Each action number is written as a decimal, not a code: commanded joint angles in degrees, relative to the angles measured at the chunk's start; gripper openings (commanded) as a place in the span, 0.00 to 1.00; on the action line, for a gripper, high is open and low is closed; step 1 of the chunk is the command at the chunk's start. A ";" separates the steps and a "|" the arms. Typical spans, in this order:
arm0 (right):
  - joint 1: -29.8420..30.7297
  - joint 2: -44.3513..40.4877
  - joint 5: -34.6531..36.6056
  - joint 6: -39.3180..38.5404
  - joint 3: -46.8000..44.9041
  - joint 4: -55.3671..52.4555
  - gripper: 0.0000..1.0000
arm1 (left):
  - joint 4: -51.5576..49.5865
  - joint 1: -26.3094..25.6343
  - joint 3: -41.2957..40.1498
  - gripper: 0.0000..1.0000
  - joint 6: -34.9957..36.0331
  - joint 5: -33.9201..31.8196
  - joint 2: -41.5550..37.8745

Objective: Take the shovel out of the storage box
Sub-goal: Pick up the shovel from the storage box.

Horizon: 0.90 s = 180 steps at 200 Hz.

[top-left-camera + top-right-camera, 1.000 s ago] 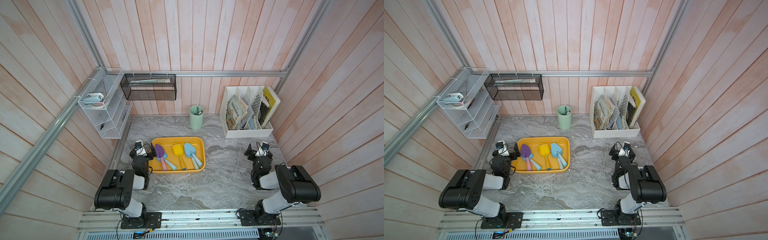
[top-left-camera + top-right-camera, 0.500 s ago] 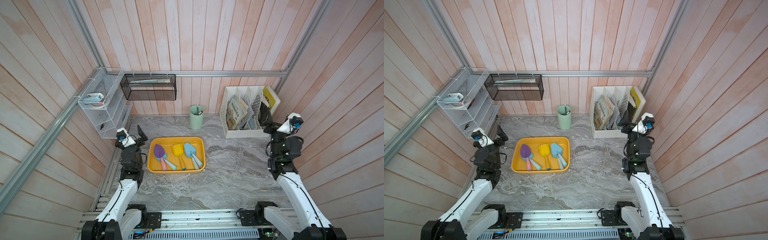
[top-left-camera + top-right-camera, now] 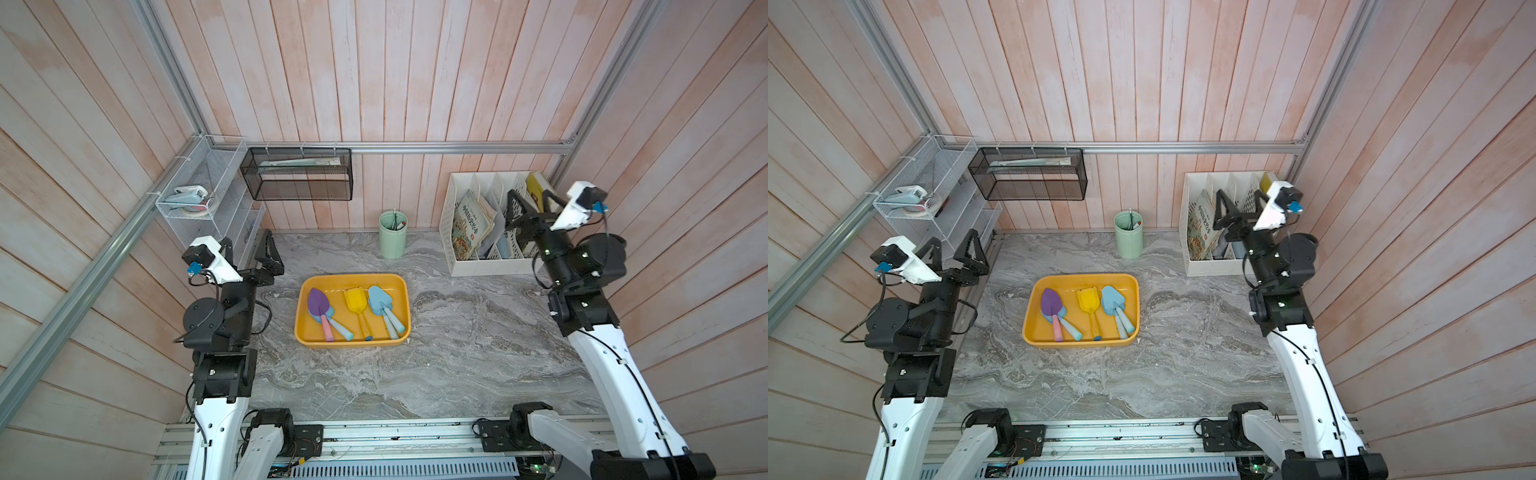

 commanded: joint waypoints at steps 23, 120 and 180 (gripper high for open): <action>16.93 13.71 20.27 -8.44 18.55 -25.10 0.98 | -22.28 0.13 6.12 0.94 -6.98 11.96 4.08; 39.63 53.37 25.29 1.20 40.84 -56.42 0.66 | -28.80 -0.31 -3.54 0.94 -12.20 8.52 3.09; 42.50 56.55 18.72 4.93 32.57 -51.40 0.63 | -26.26 -0.40 -6.65 0.94 -13.27 10.06 5.03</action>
